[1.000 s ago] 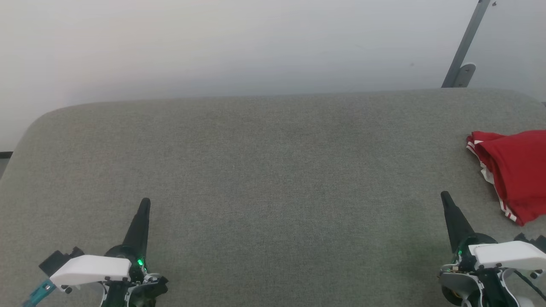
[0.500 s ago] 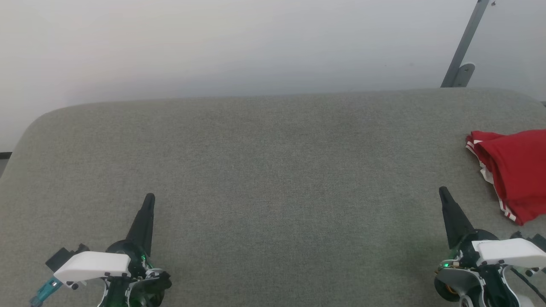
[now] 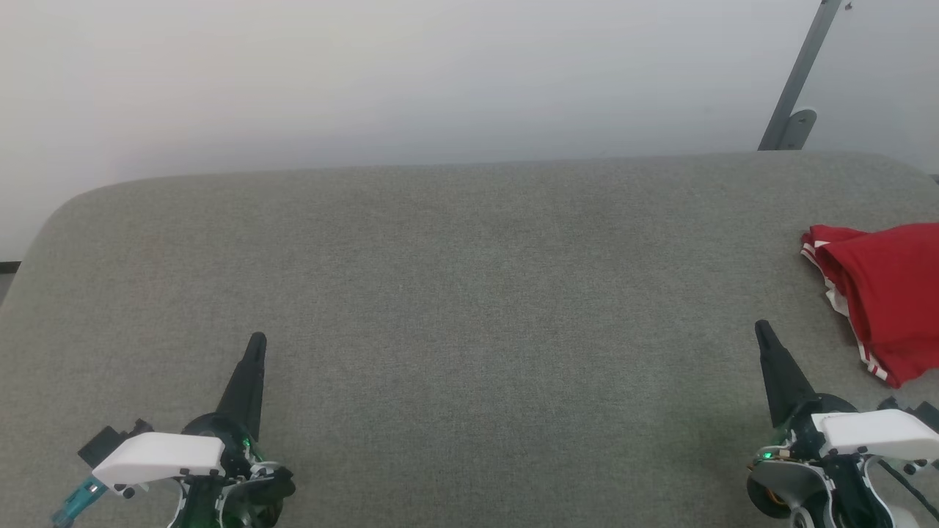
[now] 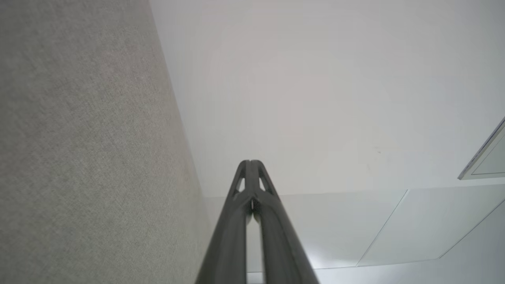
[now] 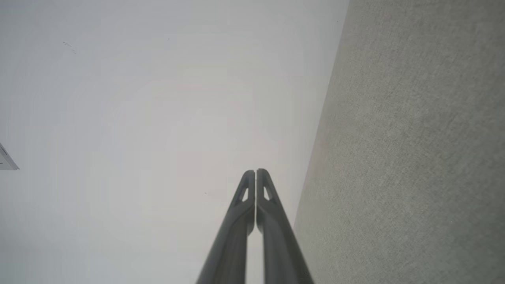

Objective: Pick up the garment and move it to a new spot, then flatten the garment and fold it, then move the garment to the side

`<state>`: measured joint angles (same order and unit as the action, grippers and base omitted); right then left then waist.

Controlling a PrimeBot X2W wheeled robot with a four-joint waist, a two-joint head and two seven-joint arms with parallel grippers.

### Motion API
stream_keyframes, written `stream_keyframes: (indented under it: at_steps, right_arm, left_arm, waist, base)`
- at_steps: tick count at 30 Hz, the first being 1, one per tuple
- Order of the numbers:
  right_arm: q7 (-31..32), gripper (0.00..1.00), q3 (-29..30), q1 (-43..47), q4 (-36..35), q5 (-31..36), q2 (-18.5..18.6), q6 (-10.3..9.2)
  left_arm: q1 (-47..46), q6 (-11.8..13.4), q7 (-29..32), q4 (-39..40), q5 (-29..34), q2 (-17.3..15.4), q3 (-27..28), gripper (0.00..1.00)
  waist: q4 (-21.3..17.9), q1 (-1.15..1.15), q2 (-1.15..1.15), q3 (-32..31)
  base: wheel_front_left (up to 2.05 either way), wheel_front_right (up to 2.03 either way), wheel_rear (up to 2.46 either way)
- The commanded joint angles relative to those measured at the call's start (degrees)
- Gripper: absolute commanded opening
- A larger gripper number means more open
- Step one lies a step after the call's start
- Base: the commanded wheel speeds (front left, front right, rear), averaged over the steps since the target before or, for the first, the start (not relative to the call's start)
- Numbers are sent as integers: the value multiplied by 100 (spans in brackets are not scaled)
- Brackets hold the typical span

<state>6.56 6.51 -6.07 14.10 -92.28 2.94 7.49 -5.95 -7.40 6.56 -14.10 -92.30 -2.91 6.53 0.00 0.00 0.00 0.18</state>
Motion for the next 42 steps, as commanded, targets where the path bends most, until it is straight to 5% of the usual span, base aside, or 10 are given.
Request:
stream_keyframes:
  at_steps: [1, 42]
  right_arm:
    - [13, 0, 8, -32, -16, -23, -22, 0]
    - [11, 0, 5, -30, -15, -25, -22, 0]
  left_arm:
    - [-65, -16, 18, -1, -18, 15, 0, 0]
    - [-64, -16, 16, 0, -20, 15, -2, 0]
  waist:
    - [0, 0, 0, 0]
    - [0, 0, 0, 0]
  base:
    - [0, 0, 0]
    - [0, 0, 0]
